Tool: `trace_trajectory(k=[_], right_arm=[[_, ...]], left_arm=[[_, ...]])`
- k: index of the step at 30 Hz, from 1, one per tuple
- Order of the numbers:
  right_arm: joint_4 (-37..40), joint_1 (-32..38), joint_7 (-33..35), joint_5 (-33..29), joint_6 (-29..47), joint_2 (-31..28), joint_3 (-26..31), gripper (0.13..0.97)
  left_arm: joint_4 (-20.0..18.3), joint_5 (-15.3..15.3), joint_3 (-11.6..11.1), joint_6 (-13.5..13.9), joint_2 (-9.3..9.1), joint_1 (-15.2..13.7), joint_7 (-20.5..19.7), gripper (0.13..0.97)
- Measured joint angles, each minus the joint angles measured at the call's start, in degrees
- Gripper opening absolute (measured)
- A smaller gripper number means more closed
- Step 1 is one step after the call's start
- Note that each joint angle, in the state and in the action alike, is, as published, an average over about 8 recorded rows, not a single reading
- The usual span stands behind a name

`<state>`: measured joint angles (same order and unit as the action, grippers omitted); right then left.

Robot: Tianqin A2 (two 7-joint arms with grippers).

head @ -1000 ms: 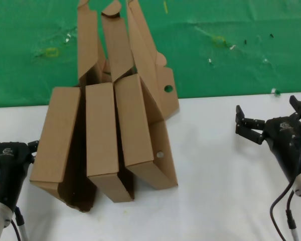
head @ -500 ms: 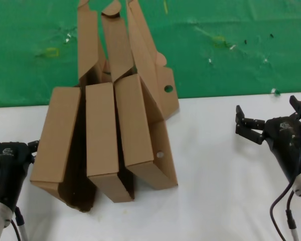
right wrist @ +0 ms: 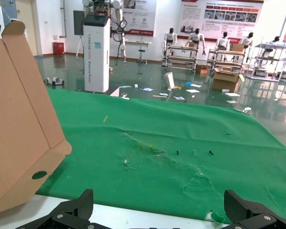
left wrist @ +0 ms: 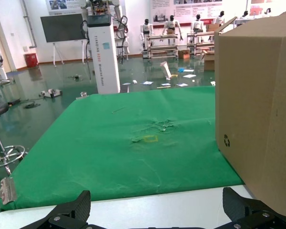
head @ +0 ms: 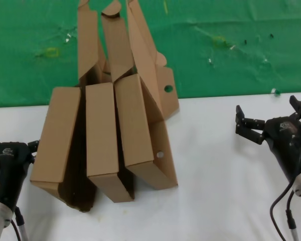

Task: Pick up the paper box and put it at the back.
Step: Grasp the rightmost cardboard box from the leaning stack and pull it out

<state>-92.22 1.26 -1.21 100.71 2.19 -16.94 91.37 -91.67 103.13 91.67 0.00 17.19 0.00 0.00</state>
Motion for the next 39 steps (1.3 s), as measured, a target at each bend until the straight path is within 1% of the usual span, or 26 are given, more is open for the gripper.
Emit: trace_trajectory(k=[4,7,10,13,16,20,25,26,30,34,38,39], right_arm=[[0.0,0.0,0.0,0.0,0.0,0.0,0.0,0.966],[-1.1,-0.2,0.2,0.1,-0.8,-1.5,0.5,0.966],[-3.3,-0.7,1.4,1.4,-3.1,-5.4,2.3,0.966],[-6.4,-1.6,3.0,3.2,-5.4,-11.1,4.5,0.966],[-9.4,-3.2,4.1,4.9,-4.5,-15.9,4.9,0.966],[-12.5,-6.3,6.8,7.8,2.8,-19.7,2.1,0.966],[-13.7,-9.4,14.2,14.5,15.2,-22.0,-2.0,0.966],[-13.7,-9.8,15.7,15.8,17.7,-22.4,-2.5,0.966],[-13.5,-10.6,20.1,18.9,27.1,-23.6,-3.2,0.966],[-13.7,-9.4,21.3,17.6,33.3,-24.3,-0.8,0.966],[-13.8,-6.7,19.9,13.1,35.6,-24.5,4.2,0.961],[-13.8,-5.8,19.3,11.8,35.8,-24.5,5.5,0.960]], left_arm=[[0.0,0.0,0.0,0.0,0.00,0.0,0.0,0.966],[0.0,0.0,0.0,0.0,0.00,0.0,0.0,0.966],[0.0,0.0,0.0,0.0,0.00,0.0,0.0,0.961],[0.0,0.0,0.0,0.0,0.00,0.0,0.0,0.955],[0.0,0.0,0.0,0.0,0.00,0.0,0.0,0.949],[0.0,0.0,0.0,0.0,0.00,0.0,0.0,0.917],[0.0,0.0,0.0,0.0,0.00,0.0,0.0,0.863],[0.0,0.0,0.0,0.0,0.00,0.0,0.0,0.863],[0.0,0.0,0.0,0.0,0.00,0.0,0.0,0.784],[0.0,0.0,0.0,0.0,0.00,0.0,0.0,0.706],[0.0,0.0,0.0,0.0,0.00,0.0,0.0,0.706],[0.0,0.0,0.0,0.0,0.00,0.0,0.0,0.678]])
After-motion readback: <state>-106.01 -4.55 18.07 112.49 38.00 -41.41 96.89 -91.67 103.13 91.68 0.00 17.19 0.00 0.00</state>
